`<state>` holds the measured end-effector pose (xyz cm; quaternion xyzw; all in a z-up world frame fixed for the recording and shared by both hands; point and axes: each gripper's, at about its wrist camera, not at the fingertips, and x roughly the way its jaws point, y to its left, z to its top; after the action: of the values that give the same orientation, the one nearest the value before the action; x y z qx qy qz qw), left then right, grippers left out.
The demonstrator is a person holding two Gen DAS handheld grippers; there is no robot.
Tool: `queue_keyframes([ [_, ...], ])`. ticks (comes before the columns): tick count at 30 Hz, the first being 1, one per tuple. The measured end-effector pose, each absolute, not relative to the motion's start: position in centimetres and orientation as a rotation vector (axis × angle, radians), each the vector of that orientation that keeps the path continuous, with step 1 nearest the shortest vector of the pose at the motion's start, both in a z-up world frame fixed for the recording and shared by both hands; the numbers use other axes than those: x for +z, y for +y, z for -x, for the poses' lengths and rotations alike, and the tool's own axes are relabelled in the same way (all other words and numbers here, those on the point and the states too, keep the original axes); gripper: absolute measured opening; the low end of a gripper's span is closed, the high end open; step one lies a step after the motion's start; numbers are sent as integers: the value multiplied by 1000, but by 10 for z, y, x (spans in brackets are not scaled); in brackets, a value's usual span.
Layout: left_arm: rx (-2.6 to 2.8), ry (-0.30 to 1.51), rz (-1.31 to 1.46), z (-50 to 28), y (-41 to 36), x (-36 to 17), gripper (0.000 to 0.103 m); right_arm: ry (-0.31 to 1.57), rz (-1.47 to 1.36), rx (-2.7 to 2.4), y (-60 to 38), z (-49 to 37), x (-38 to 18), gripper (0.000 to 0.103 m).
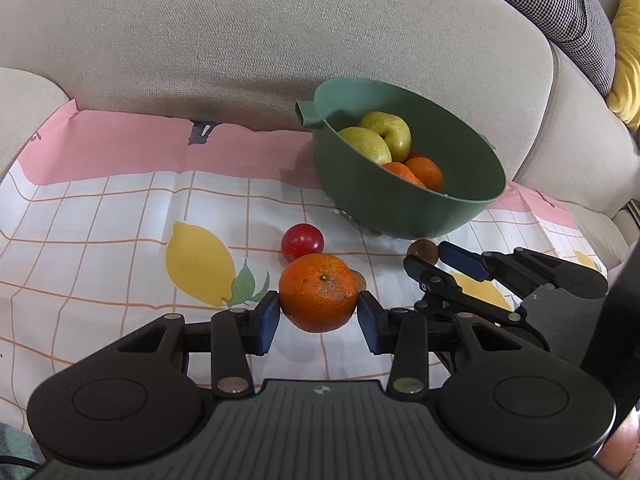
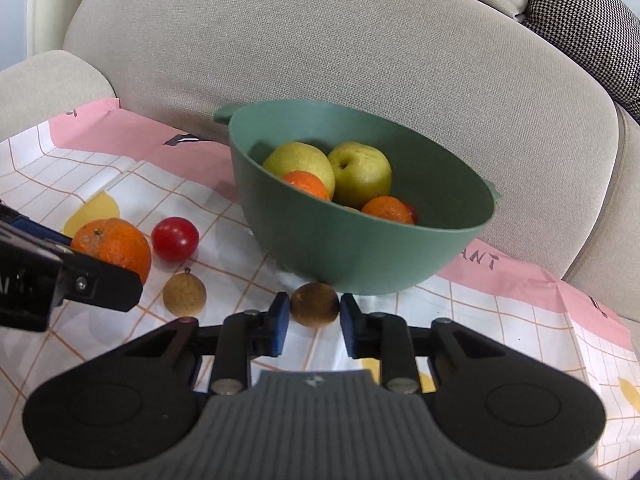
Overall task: Organize fruits
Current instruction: 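Carry the mandarin and longan over the colander with both tools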
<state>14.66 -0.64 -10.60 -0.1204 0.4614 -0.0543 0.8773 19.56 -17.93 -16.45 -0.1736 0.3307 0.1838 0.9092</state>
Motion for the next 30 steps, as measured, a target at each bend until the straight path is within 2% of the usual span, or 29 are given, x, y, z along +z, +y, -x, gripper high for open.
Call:
queue_keyframes([
  [20, -202, 909, 220, -136, -13, -44, 47, 588, 316, 461, -205, -138, -87, 23],
  [30, -280, 907, 155, -166, -34, -5, 47, 571, 314, 505, -226, -156, -55, 23],
])
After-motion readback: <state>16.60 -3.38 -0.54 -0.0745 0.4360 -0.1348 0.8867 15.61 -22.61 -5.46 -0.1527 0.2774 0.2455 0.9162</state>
